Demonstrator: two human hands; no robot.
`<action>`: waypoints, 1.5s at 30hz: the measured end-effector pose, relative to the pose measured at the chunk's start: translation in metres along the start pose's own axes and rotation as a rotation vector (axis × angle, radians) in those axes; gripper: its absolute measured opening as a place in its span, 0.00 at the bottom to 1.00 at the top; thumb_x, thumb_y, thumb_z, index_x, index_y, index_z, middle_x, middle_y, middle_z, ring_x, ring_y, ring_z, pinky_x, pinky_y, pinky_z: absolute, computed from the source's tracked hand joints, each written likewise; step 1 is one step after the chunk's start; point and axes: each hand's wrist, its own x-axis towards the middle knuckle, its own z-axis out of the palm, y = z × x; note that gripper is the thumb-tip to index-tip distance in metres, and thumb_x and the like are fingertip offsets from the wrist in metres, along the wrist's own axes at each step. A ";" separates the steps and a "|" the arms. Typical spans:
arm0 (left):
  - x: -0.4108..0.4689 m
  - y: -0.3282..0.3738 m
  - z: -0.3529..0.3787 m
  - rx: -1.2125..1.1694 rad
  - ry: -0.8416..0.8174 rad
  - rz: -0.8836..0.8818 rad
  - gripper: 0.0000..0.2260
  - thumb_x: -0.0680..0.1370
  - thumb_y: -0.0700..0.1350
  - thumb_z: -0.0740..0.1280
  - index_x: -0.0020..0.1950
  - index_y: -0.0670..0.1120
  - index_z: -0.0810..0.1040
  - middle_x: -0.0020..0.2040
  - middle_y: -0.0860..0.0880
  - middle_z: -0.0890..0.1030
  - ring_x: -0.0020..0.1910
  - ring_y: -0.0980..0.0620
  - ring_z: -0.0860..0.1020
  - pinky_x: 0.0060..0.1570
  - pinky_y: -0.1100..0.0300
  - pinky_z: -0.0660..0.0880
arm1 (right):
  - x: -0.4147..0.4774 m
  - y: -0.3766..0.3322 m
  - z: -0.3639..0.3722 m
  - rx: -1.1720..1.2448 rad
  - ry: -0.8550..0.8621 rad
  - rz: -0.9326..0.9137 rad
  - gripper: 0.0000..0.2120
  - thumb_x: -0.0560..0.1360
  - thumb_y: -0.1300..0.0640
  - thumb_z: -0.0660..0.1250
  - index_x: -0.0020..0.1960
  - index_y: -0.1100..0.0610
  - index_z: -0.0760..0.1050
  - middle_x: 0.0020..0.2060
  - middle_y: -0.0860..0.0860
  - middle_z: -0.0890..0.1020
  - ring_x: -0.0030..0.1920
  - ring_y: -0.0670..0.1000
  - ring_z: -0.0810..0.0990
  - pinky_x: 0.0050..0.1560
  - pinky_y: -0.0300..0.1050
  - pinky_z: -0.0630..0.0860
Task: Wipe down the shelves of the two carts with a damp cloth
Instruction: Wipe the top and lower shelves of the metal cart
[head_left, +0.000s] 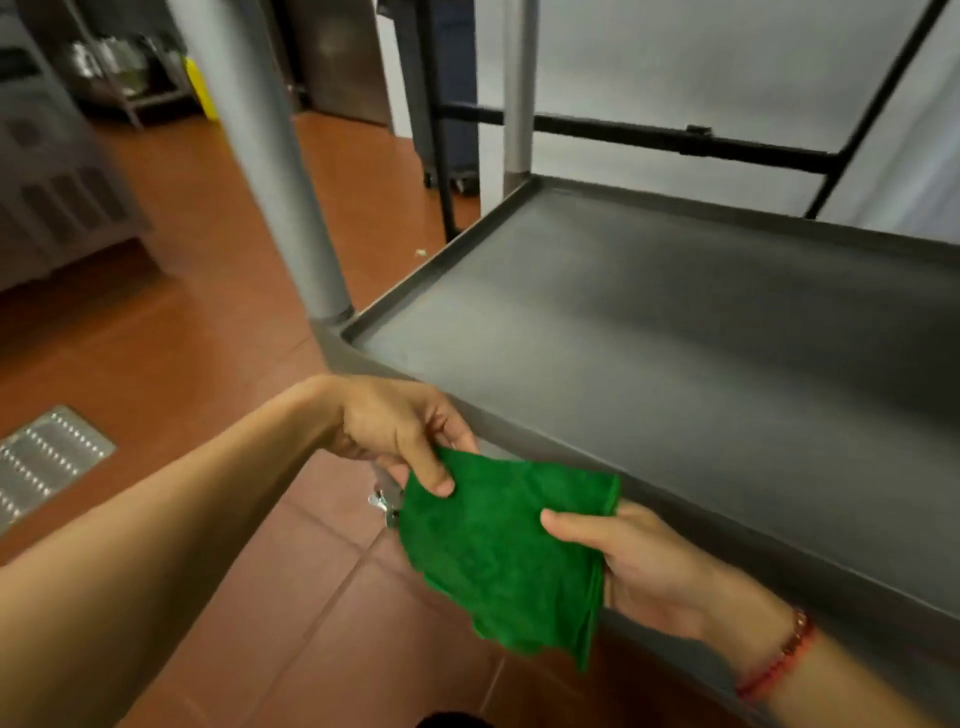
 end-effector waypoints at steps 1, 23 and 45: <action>0.008 -0.018 0.001 0.006 -0.023 -0.023 0.15 0.72 0.32 0.72 0.58 0.38 0.82 0.57 0.34 0.81 0.58 0.36 0.79 0.64 0.38 0.72 | 0.007 0.009 -0.002 -0.020 0.023 0.041 0.17 0.70 0.62 0.67 0.57 0.64 0.80 0.53 0.61 0.85 0.52 0.58 0.86 0.50 0.51 0.84; 0.138 -0.154 0.030 -0.769 0.131 0.201 0.19 0.75 0.37 0.70 0.65 0.34 0.76 0.62 0.37 0.80 0.63 0.40 0.78 0.66 0.43 0.72 | 0.085 0.035 -0.047 -0.034 0.235 0.216 0.23 0.74 0.54 0.67 0.66 0.62 0.76 0.61 0.61 0.82 0.60 0.59 0.82 0.58 0.58 0.79; 0.207 -0.147 -0.036 -0.341 0.858 0.381 0.10 0.79 0.32 0.63 0.50 0.42 0.83 0.48 0.46 0.84 0.49 0.48 0.82 0.52 0.52 0.80 | 0.214 0.016 -0.128 -0.823 0.248 -0.455 0.23 0.62 0.31 0.76 0.52 0.42 0.85 0.46 0.34 0.85 0.51 0.36 0.82 0.62 0.42 0.77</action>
